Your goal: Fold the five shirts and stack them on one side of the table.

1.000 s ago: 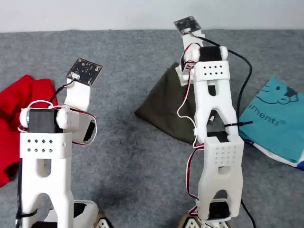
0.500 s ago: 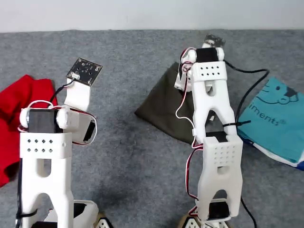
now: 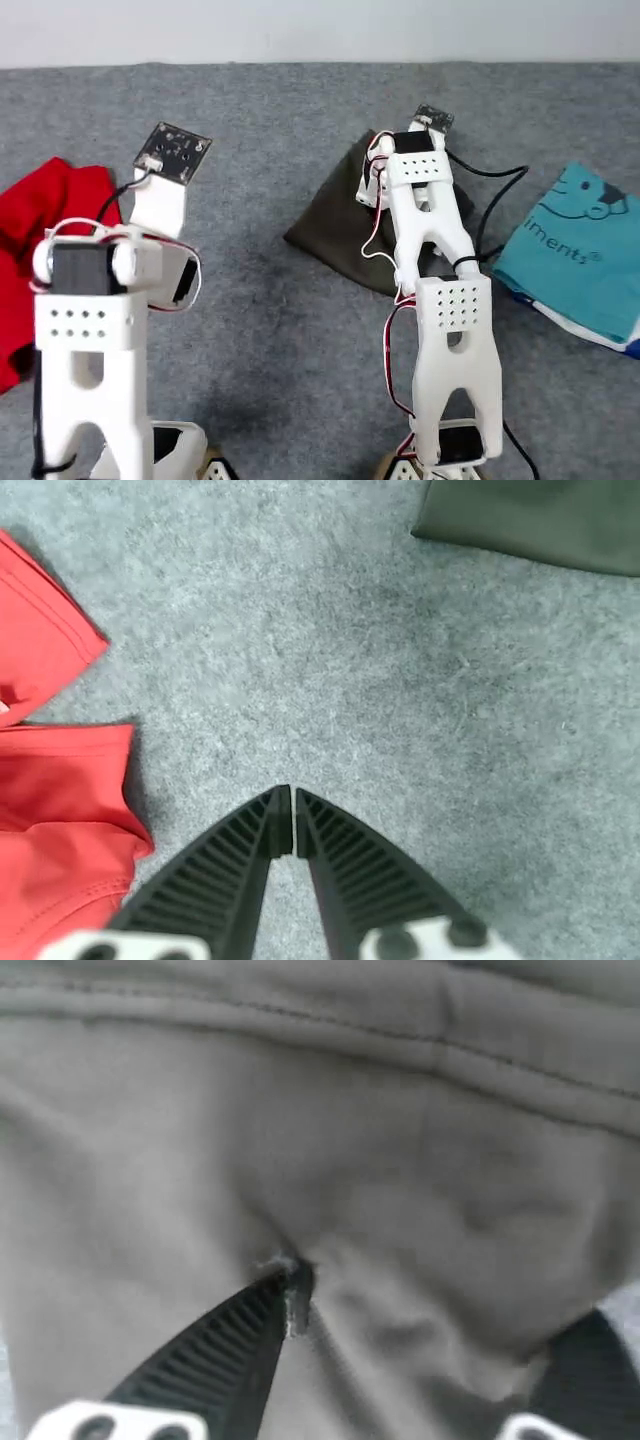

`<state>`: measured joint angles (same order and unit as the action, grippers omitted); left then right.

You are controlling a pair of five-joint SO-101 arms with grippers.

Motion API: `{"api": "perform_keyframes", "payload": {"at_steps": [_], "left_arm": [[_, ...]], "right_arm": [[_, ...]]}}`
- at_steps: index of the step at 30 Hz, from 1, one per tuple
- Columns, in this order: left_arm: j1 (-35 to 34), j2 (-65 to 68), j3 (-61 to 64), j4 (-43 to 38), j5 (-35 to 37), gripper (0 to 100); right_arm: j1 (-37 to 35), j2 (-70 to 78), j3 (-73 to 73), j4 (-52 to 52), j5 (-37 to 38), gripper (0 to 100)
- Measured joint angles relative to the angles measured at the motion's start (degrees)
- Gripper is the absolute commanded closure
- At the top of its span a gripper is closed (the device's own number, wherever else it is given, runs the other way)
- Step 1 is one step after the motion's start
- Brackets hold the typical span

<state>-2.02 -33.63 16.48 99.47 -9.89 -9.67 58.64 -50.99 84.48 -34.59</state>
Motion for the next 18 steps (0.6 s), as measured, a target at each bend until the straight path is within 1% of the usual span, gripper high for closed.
{"api": "perform_keyframes", "payload": {"at_steps": [4,6,8,9,13,16,18], "left_arm": [[0.0,-3.34,4.13,0.0,0.0,99],[0.0,-4.92,5.89,0.0,0.0,99],[0.0,-6.33,7.03,0.0,0.0,99],[0.0,-7.03,7.3,0.0,0.0,99],[0.0,-9.05,8.26,0.0,0.0,99],[0.0,-9.76,8.26,0.0,0.0,99],[0.0,-9.93,8.26,0.0,0.0,99]], "right_arm": [[0.26,-0.09,-0.09,0.09,0.44,99.8],[0.44,-0.18,-0.18,0.18,0.53,97.1],[0.53,-0.18,-0.26,1.23,0.88,99.3],[0.53,-0.35,-0.62,2.2,1.67,98.6],[0.53,-0.97,-4.13,7.74,11.08,99.0],[0.0,-1.76,-8.88,14.24,13.63,99.0],[0.62,-4.22,-10.9,15.82,14.68,99.0]]}}
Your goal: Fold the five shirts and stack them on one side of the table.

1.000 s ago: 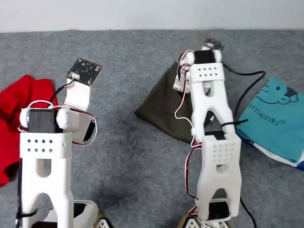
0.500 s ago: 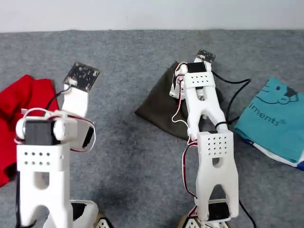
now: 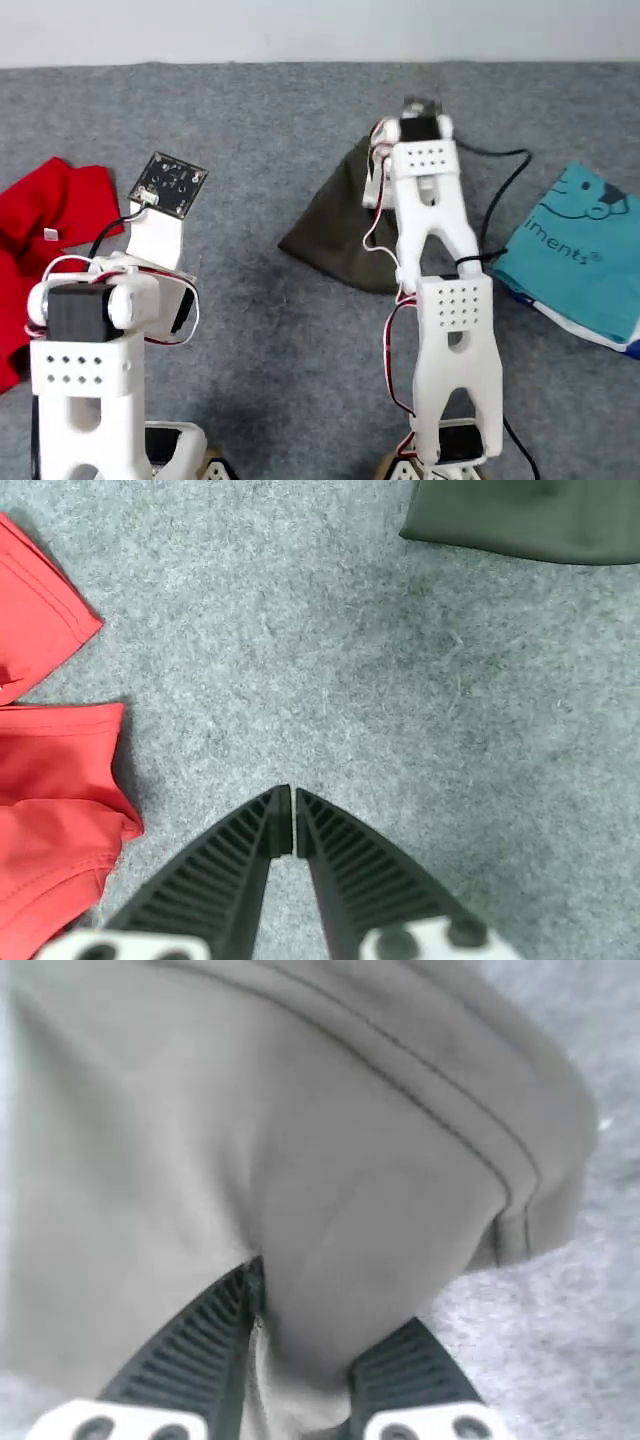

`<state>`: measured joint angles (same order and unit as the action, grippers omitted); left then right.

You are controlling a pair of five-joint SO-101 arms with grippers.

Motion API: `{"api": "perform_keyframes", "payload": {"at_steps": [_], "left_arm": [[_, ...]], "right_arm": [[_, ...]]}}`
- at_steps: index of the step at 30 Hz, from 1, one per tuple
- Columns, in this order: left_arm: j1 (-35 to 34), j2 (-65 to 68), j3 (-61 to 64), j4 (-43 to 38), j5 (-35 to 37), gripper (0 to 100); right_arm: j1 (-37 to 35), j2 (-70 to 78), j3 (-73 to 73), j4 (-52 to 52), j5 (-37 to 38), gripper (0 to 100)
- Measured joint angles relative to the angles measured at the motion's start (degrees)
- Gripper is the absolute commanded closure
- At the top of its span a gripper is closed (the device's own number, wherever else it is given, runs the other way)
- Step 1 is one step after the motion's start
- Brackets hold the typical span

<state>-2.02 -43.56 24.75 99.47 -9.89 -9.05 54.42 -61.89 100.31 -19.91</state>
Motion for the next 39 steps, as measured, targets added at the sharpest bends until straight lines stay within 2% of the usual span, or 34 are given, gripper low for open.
{"api": "perform_keyframes", "payload": {"at_steps": [7,13,21,29,39], "left_arm": [[0.0,0.0,0.0,0.0,0.0,99],[0.0,0.0,0.0,0.0,0.0,99],[0.0,0.0,0.0,0.0,0.0,99],[0.0,0.0,0.0,0.0,0.0,99],[0.0,0.0,0.0,0.0,0.0,99]], "right_arm": [[7.56,-14.42,3.25,0.0,5.89,99.1],[10.29,-29.36,15.65,0.09,9.32,99.1],[15.47,-45.36,22.59,0.18,16.0,99.1],[25.23,-44.04,24.35,-0.62,27.25,99.1],[37.36,-33.41,24.35,-10.02,41.49,99.1]]}}
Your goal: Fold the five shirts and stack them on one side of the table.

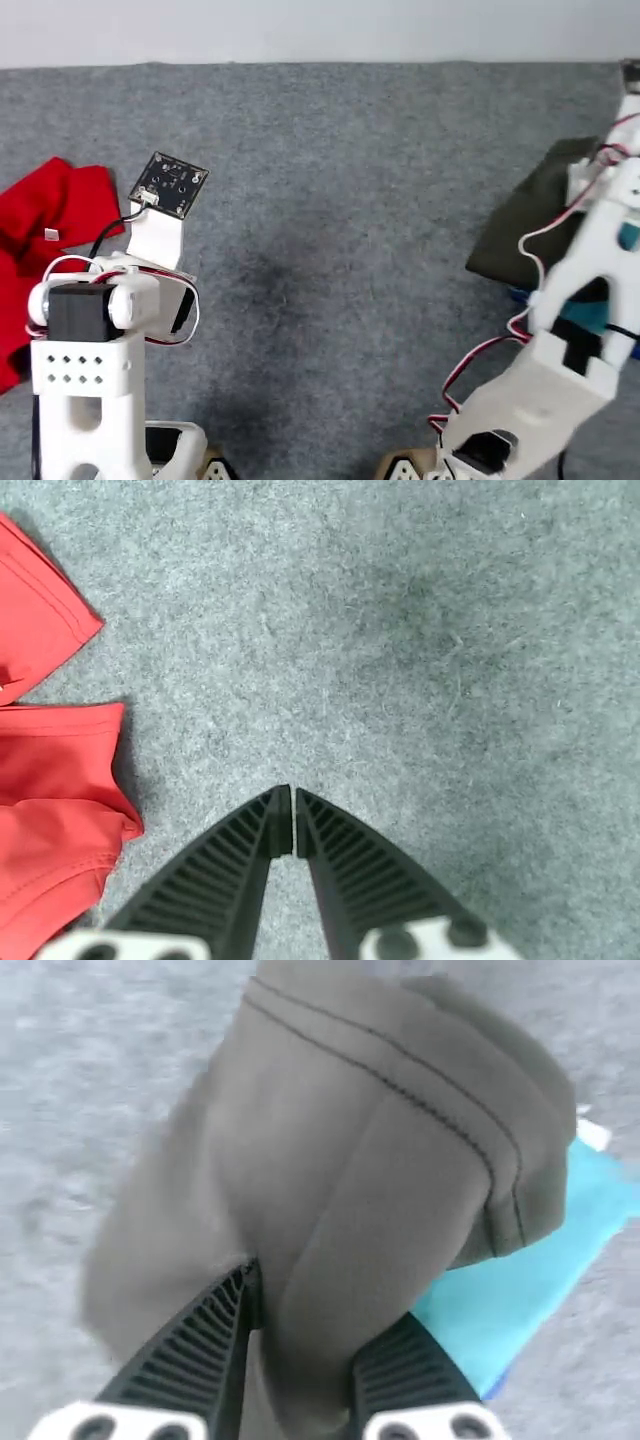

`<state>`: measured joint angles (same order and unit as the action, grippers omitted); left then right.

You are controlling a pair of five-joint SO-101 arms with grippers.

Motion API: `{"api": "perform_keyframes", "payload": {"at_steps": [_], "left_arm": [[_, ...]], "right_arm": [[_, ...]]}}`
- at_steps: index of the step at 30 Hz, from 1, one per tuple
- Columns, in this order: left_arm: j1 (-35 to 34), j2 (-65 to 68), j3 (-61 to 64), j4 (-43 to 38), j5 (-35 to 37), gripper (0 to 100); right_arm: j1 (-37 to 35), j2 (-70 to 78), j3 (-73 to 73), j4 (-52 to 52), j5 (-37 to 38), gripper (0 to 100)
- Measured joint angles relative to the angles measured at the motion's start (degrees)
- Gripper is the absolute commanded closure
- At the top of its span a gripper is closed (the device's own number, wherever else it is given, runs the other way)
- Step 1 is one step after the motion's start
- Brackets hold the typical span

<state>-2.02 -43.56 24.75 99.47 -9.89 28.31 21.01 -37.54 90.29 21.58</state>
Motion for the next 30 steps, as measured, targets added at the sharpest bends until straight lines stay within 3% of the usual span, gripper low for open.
{"api": "perform_keyframes", "payload": {"at_steps": [5,10,12,22,28,30], "left_arm": [[0.0,0.0,0.0,0.0,0.0,99],[0.0,0.0,0.0,0.0,0.0,99],[0.0,0.0,0.0,0.0,0.0,99],[0.0,0.0,0.0,0.0,0.0,99],[0.0,0.0,0.0,0.0,0.0,99],[0.0,0.0,0.0,0.0,0.0,99]], "right_arm": [[4.57,3.96,0.0,-4.48,7.47,97.9],[6.24,4.75,0.0,-3.25,11.52,77.9],[6.15,4.57,0.0,-1.14,11.96,74.5],[1.76,-6.24,0.0,5.45,11.96,75.8],[0.09,-1.41,0.26,8.88,12.13,99.8],[0.09,2.46,0.26,9.41,12.31,95.9]]}}
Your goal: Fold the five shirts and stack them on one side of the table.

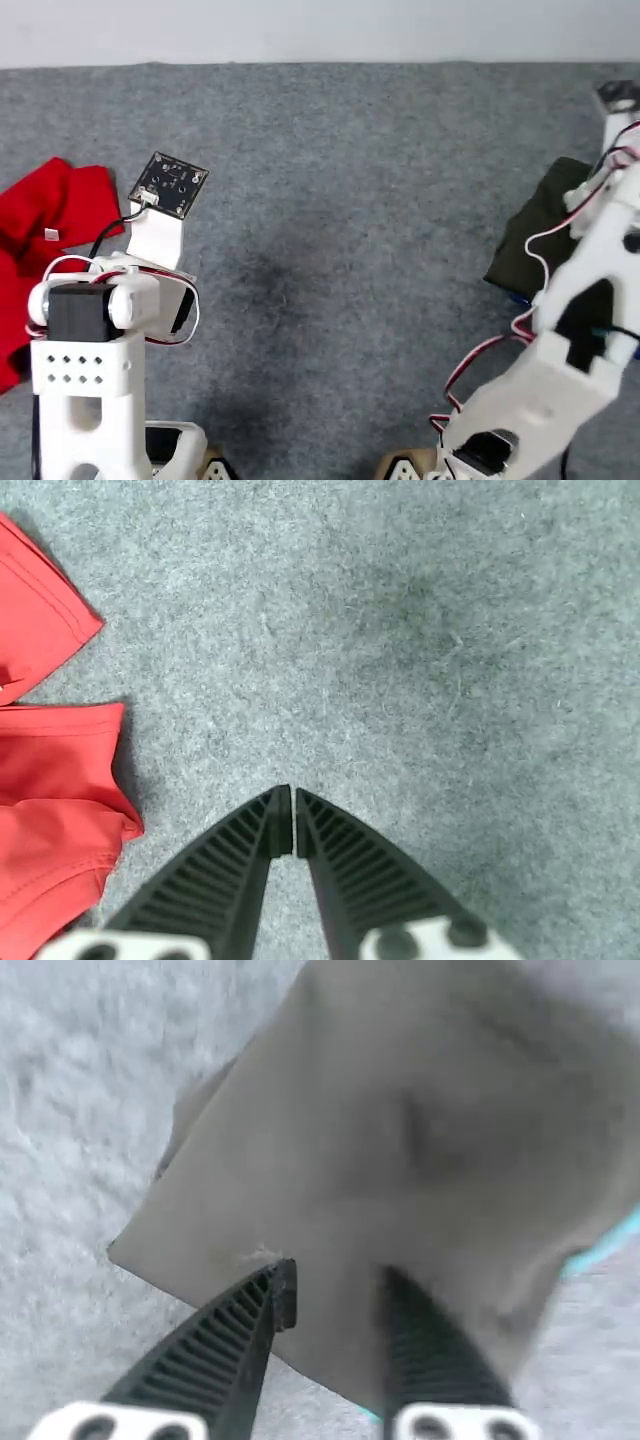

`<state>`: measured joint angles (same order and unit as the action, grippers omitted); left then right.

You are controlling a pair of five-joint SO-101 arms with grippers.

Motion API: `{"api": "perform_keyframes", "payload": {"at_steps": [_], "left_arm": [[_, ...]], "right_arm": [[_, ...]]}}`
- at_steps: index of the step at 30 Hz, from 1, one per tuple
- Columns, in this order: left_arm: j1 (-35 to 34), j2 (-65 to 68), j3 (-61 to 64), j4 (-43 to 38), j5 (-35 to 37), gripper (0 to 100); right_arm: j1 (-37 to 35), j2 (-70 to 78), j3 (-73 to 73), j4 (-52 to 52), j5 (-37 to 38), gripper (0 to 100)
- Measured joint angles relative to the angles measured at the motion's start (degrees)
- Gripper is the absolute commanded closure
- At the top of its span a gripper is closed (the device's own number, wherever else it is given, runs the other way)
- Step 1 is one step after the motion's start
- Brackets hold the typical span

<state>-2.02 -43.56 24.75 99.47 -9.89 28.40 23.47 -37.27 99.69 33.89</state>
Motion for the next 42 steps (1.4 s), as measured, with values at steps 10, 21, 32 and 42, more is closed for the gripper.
{"api": "perform_keyframes", "payload": {"at_steps": [10,21,32,42], "left_arm": [[0.0,0.0,0.0,0.0,0.0,99],[0.0,0.0,0.0,0.0,0.0,99],[0.0,0.0,0.0,0.0,0.0,99],[-3.52,0.0,-1.14,0.0,0.0,98]], "right_arm": [[0.0,11.52,0.0,0.79,0.0,99.0],[-1.93,3.87,0.0,-15.56,0.0,99.0],[-2.99,18.9,-0.62,-30.68,0.0,99.0],[-4.92,7.91,-8.09,-6.42,0.0,99.0]]}}
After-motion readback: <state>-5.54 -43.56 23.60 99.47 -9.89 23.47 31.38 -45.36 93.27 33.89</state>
